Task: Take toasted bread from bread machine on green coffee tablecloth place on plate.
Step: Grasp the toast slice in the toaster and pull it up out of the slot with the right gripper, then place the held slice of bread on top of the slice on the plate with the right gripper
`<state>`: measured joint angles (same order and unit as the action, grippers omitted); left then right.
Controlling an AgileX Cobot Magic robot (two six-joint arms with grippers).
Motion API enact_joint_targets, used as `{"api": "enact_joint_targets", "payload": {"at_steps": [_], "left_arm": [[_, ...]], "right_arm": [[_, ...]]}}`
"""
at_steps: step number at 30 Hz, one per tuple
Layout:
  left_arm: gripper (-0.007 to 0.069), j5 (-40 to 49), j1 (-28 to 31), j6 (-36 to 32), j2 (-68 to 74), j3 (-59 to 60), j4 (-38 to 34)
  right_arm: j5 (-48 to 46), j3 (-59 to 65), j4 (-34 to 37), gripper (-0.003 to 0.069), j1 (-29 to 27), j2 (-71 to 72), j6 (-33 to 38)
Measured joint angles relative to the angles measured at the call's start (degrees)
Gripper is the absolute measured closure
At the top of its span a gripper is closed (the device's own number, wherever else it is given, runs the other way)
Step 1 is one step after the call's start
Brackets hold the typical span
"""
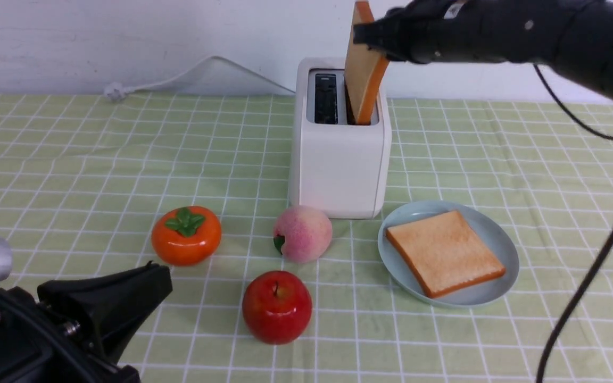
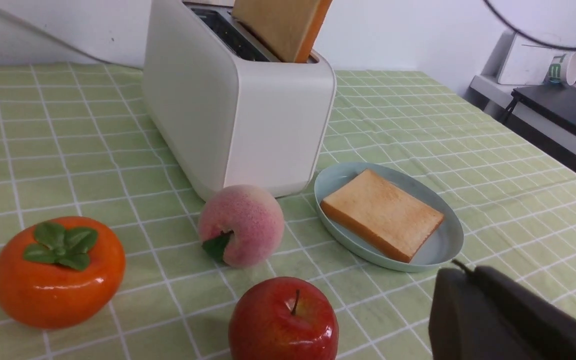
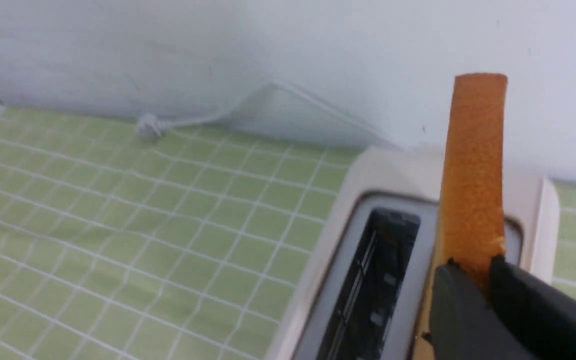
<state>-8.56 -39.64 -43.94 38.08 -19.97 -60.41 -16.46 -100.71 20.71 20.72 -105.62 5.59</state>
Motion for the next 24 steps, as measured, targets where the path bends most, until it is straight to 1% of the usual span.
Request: {"api": "enact_joint_targets", "payload": {"at_steps": [5, 7, 10, 13, 14, 15, 16, 17, 18, 20, 23, 24], "left_arm": [[0.0624, -0.1, 0.0, 0.0, 0.0, 0.0, -0.1], [0.0622, -0.1, 0.0, 0.0, 0.0, 0.0, -0.1], [0.0622, -0.1, 0.0, 0.0, 0.0, 0.0, -0.1], [0.062, -0.1, 0.0, 0.0, 0.0, 0.0, -0.1], [0.062, -0.1, 0.0, 0.0, 0.0, 0.0, -0.1], [0.062, -0.1, 0.0, 0.0, 0.0, 0.0, -0.1], [0.0619, -0.1, 0.0, 0.0, 0.0, 0.0, -0.1], [0.0618, -0.1, 0.0, 0.0, 0.0, 0.0, -0.1], [0.0617, -0.1, 0.0, 0.0, 0.0, 0.0, -0.1], [0.0617, 0.0, 0.0, 0.0, 0.0, 0.0, -0.1], [0.0613, 0.1, 0.0, 0.0, 0.0, 0.0, -0.1], [0.0613, 0.1, 0.0, 0.0, 0.0, 0.0, -0.1]], "right_arm": [[-5.2, -0.1, -0.2, 0.0597, 0.0, 9.3, 0.9], [-12.9, -0.2, -1.6, 0.0597, -0.2, 14.9, 3.3], [-25.1, -0.2, -2.7, 0.0597, -1.4, 19.8, 4.2], [-37.2, 1.0, -3.7, 0.0597, -5.0, 23.1, 4.3], [-40.1, 2.2, -3.6, 0.0597, -6.6, 23.6, 4.3], [-40.6, 2.2, -3.6, 0.0597, -6.9, 23.7, 4.3], [-43.9, 5.3, -2.0, 0.0597, -10.2, 24.0, 4.4], [-44.2, 5.8, -2.0, 0.0597, -10.2, 24.0, 4.4], [-45.9, 10.1, 1.8, 0.0598, -14.1, 23.7, 5.5], [-46.3, 14.0, 6.4, 0.0601, -17.1, 23.0, 8.0], [-46.1, 19.8, 17.9, 0.0601, -21.7, 20.6, 15.2], [-46.0, 20.1, 18.7, 0.0601, -22.0, 20.4, 15.7]]}}
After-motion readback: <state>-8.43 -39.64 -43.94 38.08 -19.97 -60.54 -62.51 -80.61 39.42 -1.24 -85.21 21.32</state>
